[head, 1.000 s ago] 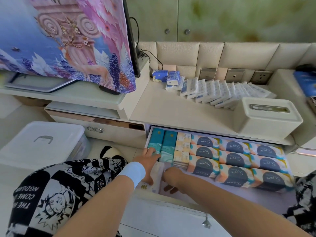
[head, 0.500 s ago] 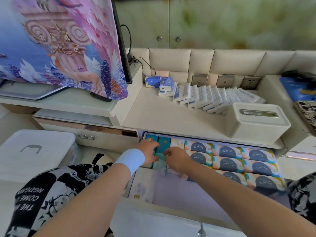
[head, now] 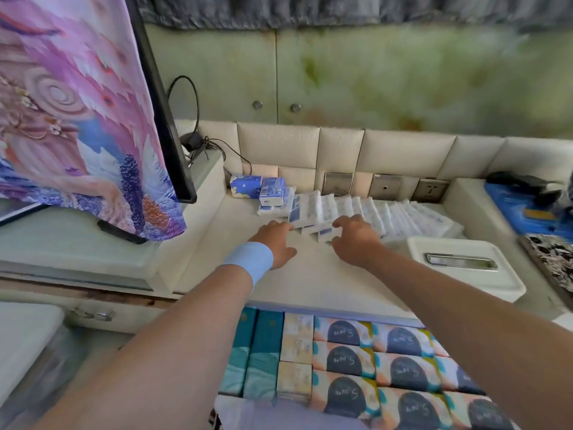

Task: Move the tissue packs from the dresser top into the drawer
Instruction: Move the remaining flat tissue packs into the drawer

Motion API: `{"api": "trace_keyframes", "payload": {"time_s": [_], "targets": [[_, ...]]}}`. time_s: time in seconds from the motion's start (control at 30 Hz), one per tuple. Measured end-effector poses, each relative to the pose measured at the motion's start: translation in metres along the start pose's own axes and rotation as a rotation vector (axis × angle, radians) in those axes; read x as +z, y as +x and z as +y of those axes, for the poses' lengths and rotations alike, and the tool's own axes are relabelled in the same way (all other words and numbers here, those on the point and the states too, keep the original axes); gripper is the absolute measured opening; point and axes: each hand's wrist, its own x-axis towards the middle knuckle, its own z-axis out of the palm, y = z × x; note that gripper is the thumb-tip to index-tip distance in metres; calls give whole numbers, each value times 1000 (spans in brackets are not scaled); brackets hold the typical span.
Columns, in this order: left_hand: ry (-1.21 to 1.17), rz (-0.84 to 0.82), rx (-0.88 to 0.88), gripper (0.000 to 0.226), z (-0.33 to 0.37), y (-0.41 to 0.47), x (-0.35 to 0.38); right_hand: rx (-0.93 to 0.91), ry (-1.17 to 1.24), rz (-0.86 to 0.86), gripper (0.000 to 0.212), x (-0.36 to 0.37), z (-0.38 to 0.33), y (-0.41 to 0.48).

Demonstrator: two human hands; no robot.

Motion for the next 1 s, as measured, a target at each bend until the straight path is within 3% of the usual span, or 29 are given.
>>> {"api": "trace_keyframes", "payload": {"time_s": [0.17,0.3,0.43,0.6,0.7,0.83,0.93,1.0], "targets": [[-32,63,-5,59,-3,62,7,114,-349,71,56,-2,11,58],[-93,52,-3,66,0,97,17,277,-368,-80,81,2,16,92],[-67,-19,14,73,6,115,27,207,-368,-129,91,13,16,104],[10,39,-38,81,7,121,32,156,-221,-60,89,24,16,98],[85,0,-26,69,11,110,33,135,-128,-73,86,24,16,84],[4,-15,-70,52,14,87,36,131,-35,-89,74,18,19,58],[19,3,-73,50,19,63,40,126,282,42,58,13,22,40],[27,3,-72,54,25,48,40,196,546,120,65,5,21,29]]}}
